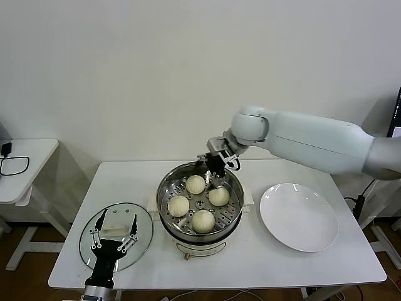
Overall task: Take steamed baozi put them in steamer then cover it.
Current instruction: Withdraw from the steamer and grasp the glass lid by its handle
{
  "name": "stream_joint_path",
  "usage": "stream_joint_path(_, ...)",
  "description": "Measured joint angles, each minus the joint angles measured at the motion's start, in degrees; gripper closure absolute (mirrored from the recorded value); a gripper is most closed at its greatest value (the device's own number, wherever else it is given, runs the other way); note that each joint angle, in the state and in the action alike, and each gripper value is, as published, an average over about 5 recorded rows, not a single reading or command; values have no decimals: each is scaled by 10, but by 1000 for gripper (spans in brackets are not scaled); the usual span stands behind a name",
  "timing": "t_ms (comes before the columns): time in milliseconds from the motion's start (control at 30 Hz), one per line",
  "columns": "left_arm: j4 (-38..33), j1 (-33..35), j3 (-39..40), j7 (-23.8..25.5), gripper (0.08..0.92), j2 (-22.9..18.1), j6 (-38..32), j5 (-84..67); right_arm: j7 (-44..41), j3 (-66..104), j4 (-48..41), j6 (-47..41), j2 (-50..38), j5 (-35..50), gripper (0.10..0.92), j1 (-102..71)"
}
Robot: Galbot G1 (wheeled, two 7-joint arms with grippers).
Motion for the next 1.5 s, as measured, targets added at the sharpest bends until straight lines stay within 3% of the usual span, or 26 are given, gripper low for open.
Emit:
stream_joint_path(300,20,-7,-13,-17,177,6,-8,79,305,176,41,74,-78,49,203,-174)
stream_joint_path(533,35,-5,-24,-36,177,10,-10,153,443,379,61,137,-94,54,203,-379)
stream_joint_path(1033,103,-7,-73,-69,177,28,4,405,510,778,79,229,-20,4,203,-792)
stream_joint_path(1500,170,-34,-85,-104,177,26,45,601,507,909,92,265,43,-25,203,-964)
